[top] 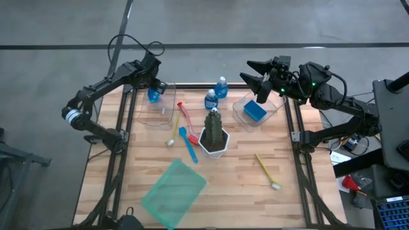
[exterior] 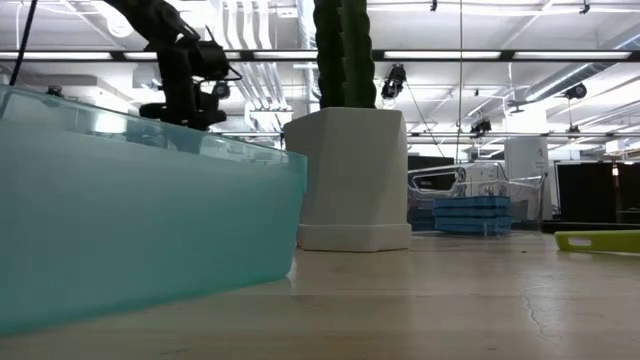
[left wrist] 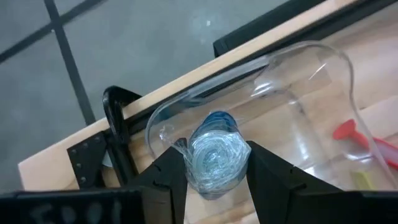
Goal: Pick & Place Kitchen Sink Supplies
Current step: Put the blue liquid detergent into the left transparent bin
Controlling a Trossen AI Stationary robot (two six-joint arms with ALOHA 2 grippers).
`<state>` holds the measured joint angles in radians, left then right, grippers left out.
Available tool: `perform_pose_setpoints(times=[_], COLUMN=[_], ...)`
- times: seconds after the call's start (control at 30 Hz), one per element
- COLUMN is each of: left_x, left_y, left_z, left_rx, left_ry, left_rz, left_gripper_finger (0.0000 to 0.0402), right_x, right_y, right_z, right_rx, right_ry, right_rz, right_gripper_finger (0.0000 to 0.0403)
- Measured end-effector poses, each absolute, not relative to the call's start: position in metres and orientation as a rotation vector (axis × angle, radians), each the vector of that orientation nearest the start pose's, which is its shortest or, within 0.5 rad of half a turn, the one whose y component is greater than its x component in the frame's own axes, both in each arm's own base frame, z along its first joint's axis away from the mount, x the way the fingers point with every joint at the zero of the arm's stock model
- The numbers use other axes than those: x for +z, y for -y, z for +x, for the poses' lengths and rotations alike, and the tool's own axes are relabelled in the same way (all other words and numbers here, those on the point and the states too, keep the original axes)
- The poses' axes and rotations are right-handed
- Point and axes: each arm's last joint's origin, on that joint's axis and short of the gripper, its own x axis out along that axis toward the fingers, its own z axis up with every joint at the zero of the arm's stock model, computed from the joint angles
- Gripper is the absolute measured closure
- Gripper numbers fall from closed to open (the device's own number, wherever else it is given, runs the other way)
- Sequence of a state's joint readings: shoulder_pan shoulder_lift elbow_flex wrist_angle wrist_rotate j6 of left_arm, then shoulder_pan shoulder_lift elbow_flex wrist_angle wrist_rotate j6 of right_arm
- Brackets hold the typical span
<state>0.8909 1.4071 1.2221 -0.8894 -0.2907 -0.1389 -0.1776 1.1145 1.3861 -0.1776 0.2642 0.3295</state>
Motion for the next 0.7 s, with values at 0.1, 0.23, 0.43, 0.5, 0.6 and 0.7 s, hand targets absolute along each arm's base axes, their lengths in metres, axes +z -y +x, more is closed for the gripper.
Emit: perform_pose_setpoints(times=[0.1, 0.23, 0.43, 0.5, 0.6, 0.7], left_x=[0.294, 0.294, 0.292, 0.288, 0.281, 0.272], left_y=[-0.218, -0.218, -0.217, -0.216, -0.214, -0.212], left_z=[0.166, 0.167, 0.163, 0.163, 0.161, 0.160], left_rx=[1.121, 1.146, 1.255, 1.273, 1.311, 1.331], left_ry=[-0.998, -0.959, -0.915, -0.911, -0.884, -0.887], left_rz=[-0.464, -0.529, -0.638, -0.664, -0.719, -0.763], left_gripper_finger=[0.0271, 0.0270, 0.0270, 0.0267, 0.0262, 0.0261], right_x=[0.473, 0.473, 0.473, 0.472, 0.472, 0.472], right_y=[0.046, 0.046, 0.046, 0.046, 0.046, 0.046], right_z=[0.214, 0.214, 0.214, 0.214, 0.215, 0.215], right_rx=[-0.422, -0.423, -0.423, -0.423, -0.423, -0.423], right_ry=[0.166, 0.164, 0.163, 0.163, 0.160, 0.160], right_rz=[0.327, 0.321, 0.320, 0.320, 0.319, 0.320], right_gripper_finger=[0.0037, 0.0037, 0.0037, 0.0037, 0.0037, 0.0037])
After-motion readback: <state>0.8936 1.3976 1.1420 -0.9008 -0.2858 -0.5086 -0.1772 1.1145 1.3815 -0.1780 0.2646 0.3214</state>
